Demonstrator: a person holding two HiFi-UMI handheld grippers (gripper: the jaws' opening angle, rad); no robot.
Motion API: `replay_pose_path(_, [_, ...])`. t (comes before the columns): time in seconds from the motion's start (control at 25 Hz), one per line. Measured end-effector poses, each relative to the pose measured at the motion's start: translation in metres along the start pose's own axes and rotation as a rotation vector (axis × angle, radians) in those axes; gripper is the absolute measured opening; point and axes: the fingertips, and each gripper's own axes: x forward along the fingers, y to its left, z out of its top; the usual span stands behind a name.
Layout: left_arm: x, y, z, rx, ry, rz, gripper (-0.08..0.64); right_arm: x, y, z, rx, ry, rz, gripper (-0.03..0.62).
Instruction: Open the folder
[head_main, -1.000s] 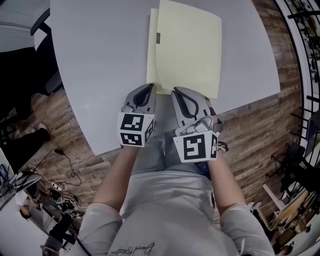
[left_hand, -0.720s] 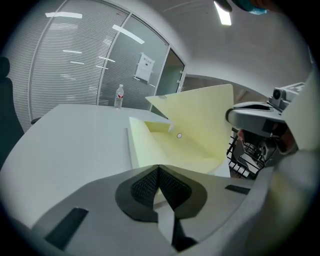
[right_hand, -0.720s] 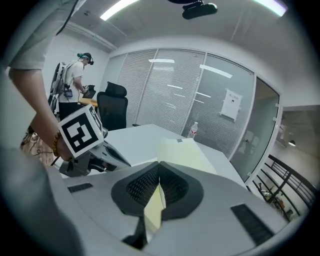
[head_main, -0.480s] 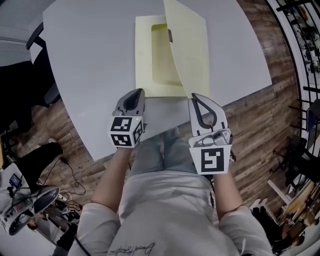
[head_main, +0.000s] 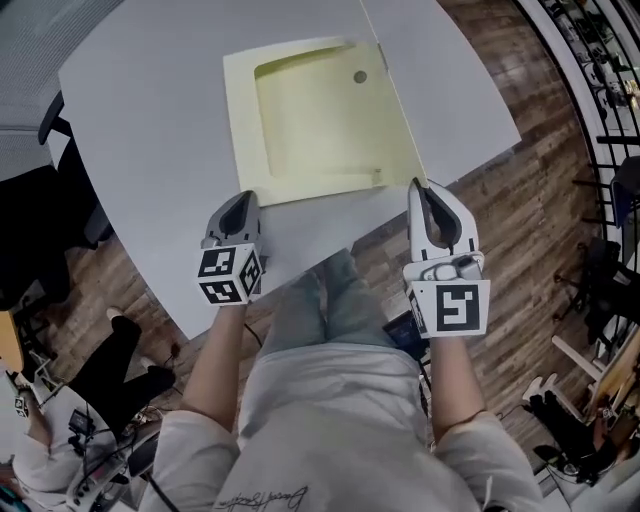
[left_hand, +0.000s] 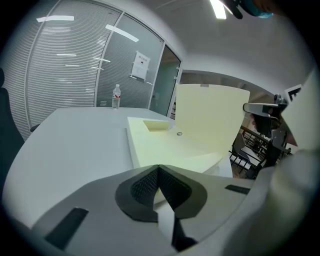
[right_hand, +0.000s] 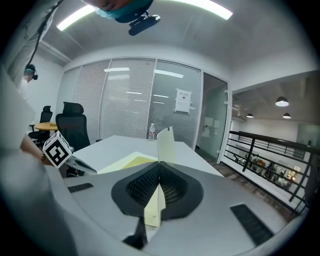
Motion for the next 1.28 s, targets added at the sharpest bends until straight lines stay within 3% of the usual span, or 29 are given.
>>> replay_pose_path(0.32, [0.001, 0.009, 0.003, 0.008, 0.009, 0.028, 0.009, 0.0, -0.063, -0.035, 0.145, 0.056, -0.099, 0.023])
replay_pose_path(0.72, [0.002, 0.018, 0.005, 0.006, 0.007, 0.071, 0.009, 0.028, -0.117, -0.066, 0.256, 0.093, -0.161, 0.023])
replay_pose_path(1.16, [-0.002, 0.023, 0.005, 0.001, -0.002, 0.078, 0.009, 0.049, -0.175, -0.125, 0.465, 0.181, -0.201, 0.025])
replay_pose_path(1.28, [-0.001, 0.02, 0.005, 0.0, -0.004, 0.081, 0.009, 0.055, -0.189, -0.141, 0.505, 0.224, -0.218, 0.054])
